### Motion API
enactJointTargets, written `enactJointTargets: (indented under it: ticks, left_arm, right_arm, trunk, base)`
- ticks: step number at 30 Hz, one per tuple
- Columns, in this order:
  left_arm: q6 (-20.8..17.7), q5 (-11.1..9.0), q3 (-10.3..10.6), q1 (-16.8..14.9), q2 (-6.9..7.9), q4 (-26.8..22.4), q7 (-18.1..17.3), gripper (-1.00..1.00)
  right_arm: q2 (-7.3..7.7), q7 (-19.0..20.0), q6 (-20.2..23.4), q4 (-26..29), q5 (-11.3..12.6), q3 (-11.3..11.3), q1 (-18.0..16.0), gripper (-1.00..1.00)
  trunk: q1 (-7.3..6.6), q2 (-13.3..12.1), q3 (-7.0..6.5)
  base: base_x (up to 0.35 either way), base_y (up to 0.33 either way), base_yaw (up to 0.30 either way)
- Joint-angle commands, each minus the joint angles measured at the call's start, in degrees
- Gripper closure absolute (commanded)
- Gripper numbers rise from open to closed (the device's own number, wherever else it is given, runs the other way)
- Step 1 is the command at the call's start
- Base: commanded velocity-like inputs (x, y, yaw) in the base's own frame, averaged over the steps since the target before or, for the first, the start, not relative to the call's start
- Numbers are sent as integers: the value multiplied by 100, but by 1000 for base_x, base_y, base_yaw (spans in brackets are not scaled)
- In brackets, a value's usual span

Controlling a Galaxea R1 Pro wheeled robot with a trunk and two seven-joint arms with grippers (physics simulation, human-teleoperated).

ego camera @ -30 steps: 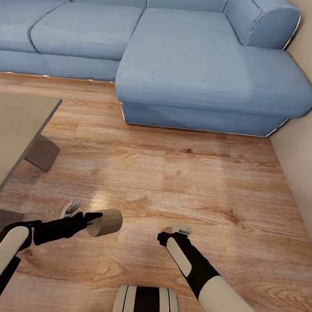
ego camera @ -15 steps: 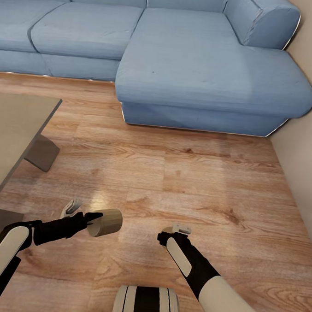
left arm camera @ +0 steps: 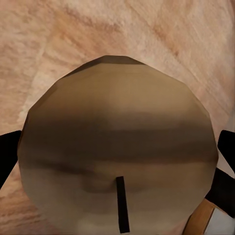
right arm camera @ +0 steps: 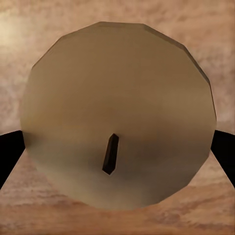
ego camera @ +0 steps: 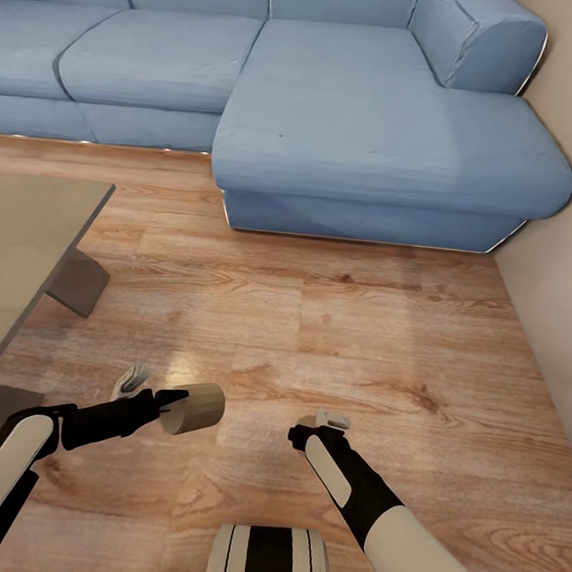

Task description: Place each of the two pumpkins and all three candles from the living room inside a cabinet in the living room (use any cabinet), then make sure every cabinet is closed, and position the cauldron so it is next to a table in the living room.

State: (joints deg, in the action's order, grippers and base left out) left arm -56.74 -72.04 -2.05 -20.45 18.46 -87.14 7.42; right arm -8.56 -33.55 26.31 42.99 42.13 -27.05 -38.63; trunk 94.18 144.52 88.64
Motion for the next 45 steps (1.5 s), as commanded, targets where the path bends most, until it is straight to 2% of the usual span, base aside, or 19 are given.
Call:
enactJointTargets:
  ticks: [1, 5, 18, 25, 29, 33, 37, 45]
  left_arm:
    - [-22, -65, -4, -2, 0, -5, 58, 100]
    - [-22, -65, -6, -2, 7, -5, 58, 100]
    - [-18, -47, 8, -2, -15, -5, 71, 100]
    - [23, 53, 359, -2, -42, -12, 165, 100]
    - [35, 332, 479, -2, -66, -12, 304, 100]
    - [39, 519, 511, -2, -193, -20, 481, 100]
    - [40, 554, 581, -2, -262, -22, 619, 100]
    - [40, 559, 702, -7, -277, -22, 659, 100]
  right_arm:
    - [3, -48, 13, 8, 39, -19, -4, 100]
    - [1, -47, 8, 8, 41, -18, -4, 100]
    - [3, -46, 19, 8, 35, -19, -4, 100]
    - [5, -44, 87, 9, 74, -2, -4, 100]
    - [4, -53, 107, 14, 93, 16, -4, 100]
    - [4, -71, 139, 23, 101, 18, -4, 100]
    - [3, -88, 146, 25, 102, 8, -4, 100]
    - [3, -90, 153, 25, 117, 24, -4, 100]
  trunk:
    - [-1, 2, 4]
    - [-1, 2, 4]
    - [-34, -16, -284]
    - [-53, -25, -440]
    - [-63, -31, -528]
    - [-68, -33, -572]
    - [-68, -33, -572]
    - [-89, -44, -750]
  base:
    - [0, 0, 0]
    - [0, 0, 0]
    - [0, 0, 0]
    - [0, 0, 0]
    - [0, 0, 0]
    - [0, 0, 0]
    - [0, 0, 0]
    - [0, 0, 0]
